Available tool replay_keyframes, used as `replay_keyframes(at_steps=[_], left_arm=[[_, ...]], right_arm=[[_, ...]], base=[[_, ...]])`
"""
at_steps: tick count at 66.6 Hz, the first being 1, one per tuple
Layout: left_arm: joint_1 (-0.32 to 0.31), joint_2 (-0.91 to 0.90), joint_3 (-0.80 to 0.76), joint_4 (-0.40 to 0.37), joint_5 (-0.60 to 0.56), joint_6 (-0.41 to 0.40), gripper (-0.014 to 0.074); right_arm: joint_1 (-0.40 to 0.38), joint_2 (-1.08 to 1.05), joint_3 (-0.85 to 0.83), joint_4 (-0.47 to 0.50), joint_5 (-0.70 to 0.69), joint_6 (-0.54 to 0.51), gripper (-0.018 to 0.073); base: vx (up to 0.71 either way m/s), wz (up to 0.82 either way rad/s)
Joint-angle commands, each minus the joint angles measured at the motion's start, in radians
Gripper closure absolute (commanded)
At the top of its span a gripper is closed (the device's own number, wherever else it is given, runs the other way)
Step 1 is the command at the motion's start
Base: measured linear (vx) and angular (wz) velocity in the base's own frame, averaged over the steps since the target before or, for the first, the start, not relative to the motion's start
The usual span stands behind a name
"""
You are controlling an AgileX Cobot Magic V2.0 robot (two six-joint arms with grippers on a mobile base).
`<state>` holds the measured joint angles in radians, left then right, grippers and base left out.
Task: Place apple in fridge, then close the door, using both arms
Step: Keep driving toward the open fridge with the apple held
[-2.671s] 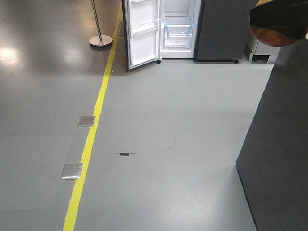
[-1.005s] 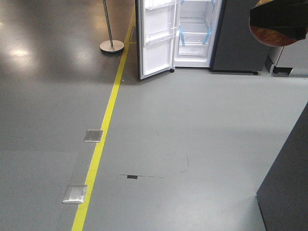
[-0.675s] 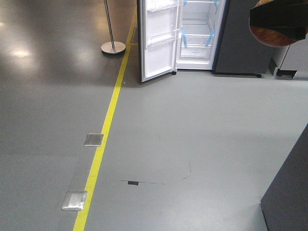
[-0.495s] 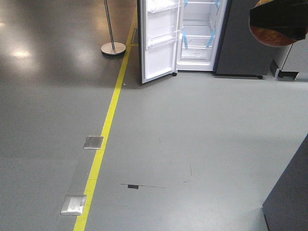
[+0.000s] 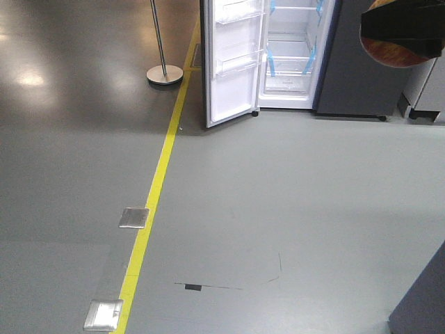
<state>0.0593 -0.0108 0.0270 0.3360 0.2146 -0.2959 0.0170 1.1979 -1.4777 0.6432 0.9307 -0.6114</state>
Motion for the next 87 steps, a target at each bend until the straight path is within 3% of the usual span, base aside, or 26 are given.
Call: replay_keyframes(at_steps=[1,87], left_arm=[[-0.003,-0.017,0.015,-0.003,-0.064,-0.006,0.0604],[-0.003,-0.017,0.015,-0.003,-0.064,-0.006,0.0604]], right_arm=[[-0.006,-0.022,-0.033,0.038,-0.067,-0.011,0.0373],[-0.006,-0.022,-0.033,0.038,-0.067,-0.011,0.0373]], base=[[0.15,0.04],[0.14,0.05]])
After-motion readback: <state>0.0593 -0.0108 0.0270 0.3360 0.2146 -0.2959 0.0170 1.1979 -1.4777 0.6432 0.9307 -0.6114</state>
